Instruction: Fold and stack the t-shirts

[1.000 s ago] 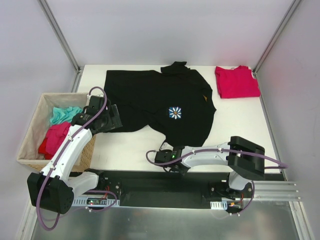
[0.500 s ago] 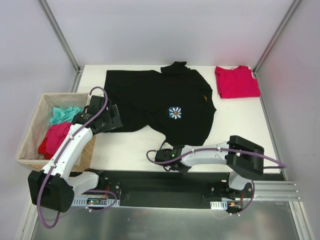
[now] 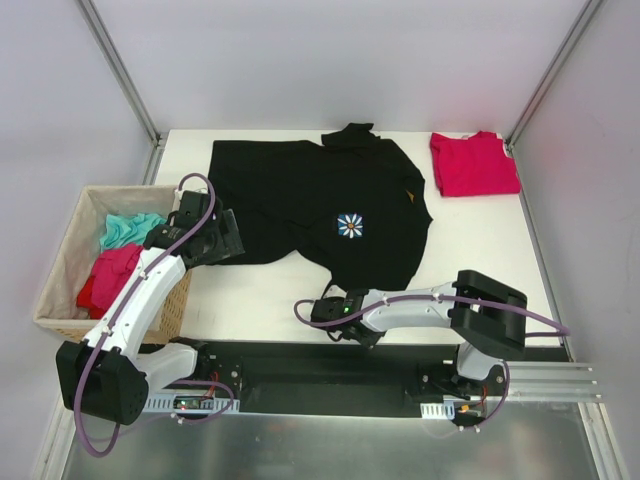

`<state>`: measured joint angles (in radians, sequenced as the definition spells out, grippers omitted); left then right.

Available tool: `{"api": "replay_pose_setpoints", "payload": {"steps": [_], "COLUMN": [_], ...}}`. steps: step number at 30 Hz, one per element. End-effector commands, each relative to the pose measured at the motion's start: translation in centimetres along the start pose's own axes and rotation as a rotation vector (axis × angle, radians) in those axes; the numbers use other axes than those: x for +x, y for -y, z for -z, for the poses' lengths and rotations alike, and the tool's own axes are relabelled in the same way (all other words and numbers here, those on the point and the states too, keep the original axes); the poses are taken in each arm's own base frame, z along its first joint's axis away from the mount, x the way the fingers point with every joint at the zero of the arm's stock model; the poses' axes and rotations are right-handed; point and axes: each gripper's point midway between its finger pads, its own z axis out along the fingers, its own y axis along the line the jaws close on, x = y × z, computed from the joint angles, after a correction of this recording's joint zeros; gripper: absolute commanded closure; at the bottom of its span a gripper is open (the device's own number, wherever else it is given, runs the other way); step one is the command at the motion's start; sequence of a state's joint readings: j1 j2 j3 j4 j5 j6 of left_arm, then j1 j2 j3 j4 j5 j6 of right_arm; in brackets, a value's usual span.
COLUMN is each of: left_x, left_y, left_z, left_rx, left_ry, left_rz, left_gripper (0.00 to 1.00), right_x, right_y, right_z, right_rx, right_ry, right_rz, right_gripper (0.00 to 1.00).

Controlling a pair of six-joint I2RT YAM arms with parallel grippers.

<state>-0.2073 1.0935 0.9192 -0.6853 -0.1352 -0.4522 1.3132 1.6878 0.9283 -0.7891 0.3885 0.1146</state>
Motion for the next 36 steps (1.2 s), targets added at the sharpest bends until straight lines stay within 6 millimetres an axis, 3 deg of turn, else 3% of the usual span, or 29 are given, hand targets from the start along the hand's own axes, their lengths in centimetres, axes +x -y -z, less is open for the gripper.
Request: {"api": "replay_pose_setpoints", "payload": {"steps": [1,4,9,10,13,16,24,30,33,36], "left_x": [-0.2,0.5,0.0,-0.2,-0.6,0.3,1.3,2.9,3.0,1.1], "left_y": [0.2,1.0,0.9,0.7,0.3,0.0,-6.4,-6.7,-5.6,-3.7], "left_z": [-0.1,-0.7,-0.8,-0.8,-0.5,-0.6,-1.9,-4.1,-4.6,-4.8], "left_rx": [0.044,0.105,0.127,0.117,0.100,0.067,-0.341,-0.391,-0.330,-0.253], "left_ry": [-0.009,-0.066,-0.079,-0.065,-0.060,-0.103,-0.190,-0.338,-0.376,-0.346], "left_rz": [0.017,0.019,0.018,0.002,-0.045,-0.079,-0.118,-0.135,-0.111,-0.102], "left_gripper": [0.01,0.01,0.02,0.10,0.21,0.23,0.30,0.37,0.43,0.47], "right_x": [1.1,1.0,0.9,0.8,0.8,0.8,0.4,0.1,0.1,-0.2], "right_y": [-0.4,-0.4,-0.2,-0.1,-0.1,0.0,0.3,0.5,0.6,0.8], "right_z": [-0.7,-0.5,-0.4,-0.3,-0.2,-0.1,0.6,0.9,1.1,1.5], "right_rx": [-0.017,-0.021,-0.020,-0.018,-0.016,-0.020,-0.029,-0.036,-0.043,-0.046], "right_ry": [-0.041,-0.035,-0.023,-0.019,-0.012,-0.006,0.025,0.046,0.059,0.080], "right_rz": [-0.006,-0.008,-0.017,-0.021,-0.024,-0.023,-0.035,-0.041,-0.052,-0.056], "right_gripper": [0.99,0.99,0.99,0.99,0.99,0.99,0.99,0.99,0.99,0.99]}}
